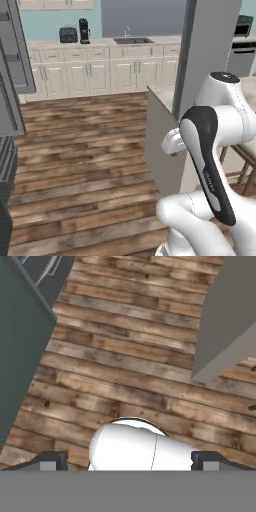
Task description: There is a bowl on the dining counter. Grab a lemon wedge from the fridge and place it in the bowl. Then get the liquor bottle and glass cup from the cabinet and place them next to the bowl.
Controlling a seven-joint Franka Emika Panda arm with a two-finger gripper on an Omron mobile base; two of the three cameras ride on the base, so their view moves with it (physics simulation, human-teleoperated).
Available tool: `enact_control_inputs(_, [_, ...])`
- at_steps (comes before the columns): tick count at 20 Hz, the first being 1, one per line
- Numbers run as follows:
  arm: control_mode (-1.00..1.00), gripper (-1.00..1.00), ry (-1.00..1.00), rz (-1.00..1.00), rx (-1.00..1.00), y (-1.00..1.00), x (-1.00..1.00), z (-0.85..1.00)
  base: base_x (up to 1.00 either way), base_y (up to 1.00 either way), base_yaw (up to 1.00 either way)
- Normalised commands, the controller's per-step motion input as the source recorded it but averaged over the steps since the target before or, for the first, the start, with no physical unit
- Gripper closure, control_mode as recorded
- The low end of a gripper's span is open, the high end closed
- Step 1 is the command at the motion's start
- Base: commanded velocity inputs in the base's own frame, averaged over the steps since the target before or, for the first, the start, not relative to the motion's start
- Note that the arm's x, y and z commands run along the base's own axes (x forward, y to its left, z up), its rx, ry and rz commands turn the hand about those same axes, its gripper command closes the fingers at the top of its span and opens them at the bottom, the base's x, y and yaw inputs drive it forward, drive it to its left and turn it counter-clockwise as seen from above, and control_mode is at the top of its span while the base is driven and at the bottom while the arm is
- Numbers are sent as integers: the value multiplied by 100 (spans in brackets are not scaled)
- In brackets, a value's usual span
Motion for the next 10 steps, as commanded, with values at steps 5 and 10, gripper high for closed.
enact_control_inputs(5, [100, -100, 0, 0, 0, 0, 0, 0, 100, 86, -15])
enact_control_inputs(10, [100, -100, 0, 0, 0, 0, 0, 0, 100, 55, -14])
